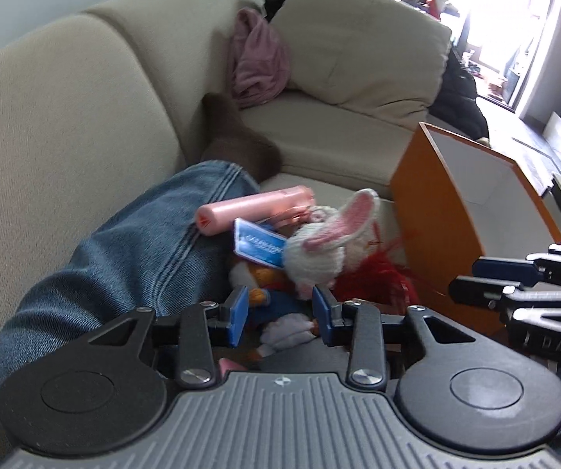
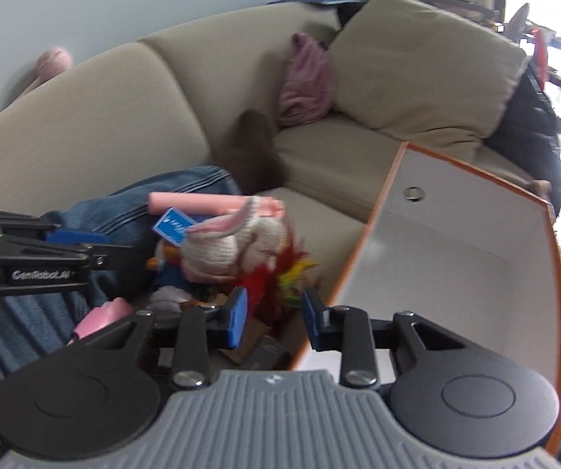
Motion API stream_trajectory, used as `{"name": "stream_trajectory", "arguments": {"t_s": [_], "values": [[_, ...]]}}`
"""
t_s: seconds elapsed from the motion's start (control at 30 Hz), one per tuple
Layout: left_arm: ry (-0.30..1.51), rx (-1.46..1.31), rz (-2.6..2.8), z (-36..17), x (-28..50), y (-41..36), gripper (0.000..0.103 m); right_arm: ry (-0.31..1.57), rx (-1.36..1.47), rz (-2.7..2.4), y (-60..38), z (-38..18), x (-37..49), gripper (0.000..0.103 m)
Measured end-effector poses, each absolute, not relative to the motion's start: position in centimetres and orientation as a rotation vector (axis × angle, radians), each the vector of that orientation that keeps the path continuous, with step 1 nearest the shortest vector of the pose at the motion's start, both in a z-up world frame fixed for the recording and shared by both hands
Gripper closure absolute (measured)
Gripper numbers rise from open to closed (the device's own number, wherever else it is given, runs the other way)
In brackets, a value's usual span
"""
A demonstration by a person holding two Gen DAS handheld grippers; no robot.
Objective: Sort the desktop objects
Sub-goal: 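Grasp the plush bear with the left gripper while the right grasps the crocheted bunny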
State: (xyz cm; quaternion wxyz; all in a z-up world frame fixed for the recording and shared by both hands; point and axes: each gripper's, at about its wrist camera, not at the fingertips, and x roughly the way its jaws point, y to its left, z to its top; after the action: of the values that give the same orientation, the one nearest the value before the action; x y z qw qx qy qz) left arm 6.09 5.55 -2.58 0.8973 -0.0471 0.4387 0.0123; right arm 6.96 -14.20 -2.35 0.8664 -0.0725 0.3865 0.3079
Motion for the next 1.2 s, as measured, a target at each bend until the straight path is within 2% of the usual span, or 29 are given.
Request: {"name": "stream_trajectory", "arguments": {"t_s": [0.1,0.33,0.53,0.7,1.07,1.2], "values": [[0.954,-0.132,0.037,-3.9,7.4,6.5,0.056,0.835,-0.197,0.694,-12.2,-3.3,7.6,0.069],[1.062,-0.198,0.040,-7.5,10.0,6.9,0.055,0.888,-0.170,0.728,-10.0,-4.3,10.5,0.069],[1.110,-0.249,0.031,-9.5,11.6,7.4,0.055,0.923,-0.112,0.730,-7.9,-4.5,13.4,0.054],[1.135,-0.290,0.012,-10.6,12.5,7.8,0.055,0.881,-0.100,0.702,-5.2,-4.5,15.2,0.049],[1.113,-0.296,-0.023,-10.7,11.5,8.2,0.055,0.781,-0.141,0.656,-1.5,-3.5,17.2,0.050],[1.106,-0.311,-0.036,-10.5,10.9,8.5,0.057,0.826,-0.162,0.726,-0.9,-3.6,17.2,0.066]]}}
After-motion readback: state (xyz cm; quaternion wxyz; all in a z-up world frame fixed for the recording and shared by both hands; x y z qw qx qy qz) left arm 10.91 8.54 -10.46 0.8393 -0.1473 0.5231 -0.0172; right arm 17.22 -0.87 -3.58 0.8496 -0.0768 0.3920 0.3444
